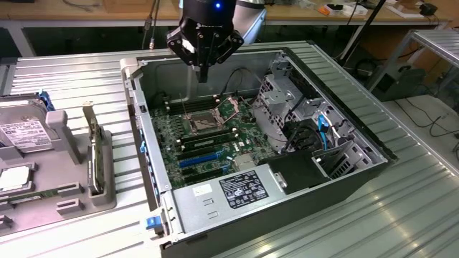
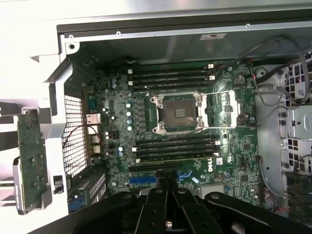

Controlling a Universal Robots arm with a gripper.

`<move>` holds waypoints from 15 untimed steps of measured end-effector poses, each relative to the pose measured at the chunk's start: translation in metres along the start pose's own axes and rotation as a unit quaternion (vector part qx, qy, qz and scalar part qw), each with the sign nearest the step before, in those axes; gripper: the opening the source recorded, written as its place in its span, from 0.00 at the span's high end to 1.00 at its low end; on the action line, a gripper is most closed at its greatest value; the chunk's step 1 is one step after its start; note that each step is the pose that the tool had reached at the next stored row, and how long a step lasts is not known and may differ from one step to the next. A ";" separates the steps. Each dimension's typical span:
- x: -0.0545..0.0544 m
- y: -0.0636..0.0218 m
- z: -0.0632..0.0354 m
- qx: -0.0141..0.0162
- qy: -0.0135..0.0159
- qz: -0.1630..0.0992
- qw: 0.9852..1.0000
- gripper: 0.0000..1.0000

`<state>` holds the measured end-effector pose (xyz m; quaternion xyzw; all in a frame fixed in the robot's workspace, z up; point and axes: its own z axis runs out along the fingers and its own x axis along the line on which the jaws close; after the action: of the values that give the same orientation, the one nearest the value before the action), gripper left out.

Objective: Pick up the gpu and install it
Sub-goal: 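Reach for the gpu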

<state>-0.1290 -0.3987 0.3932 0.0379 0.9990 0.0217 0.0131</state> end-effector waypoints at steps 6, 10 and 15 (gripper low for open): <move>0.005 -0.0004 -0.0002 0.000 0.000 0.000 1.000 0.89; 0.009 -0.0007 -0.0002 0.000 0.000 0.000 1.000 0.89; 0.011 -0.0009 -0.0003 0.000 0.000 0.000 1.000 0.89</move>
<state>-0.1404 -0.3988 0.3933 0.0378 0.9990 0.0217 0.0131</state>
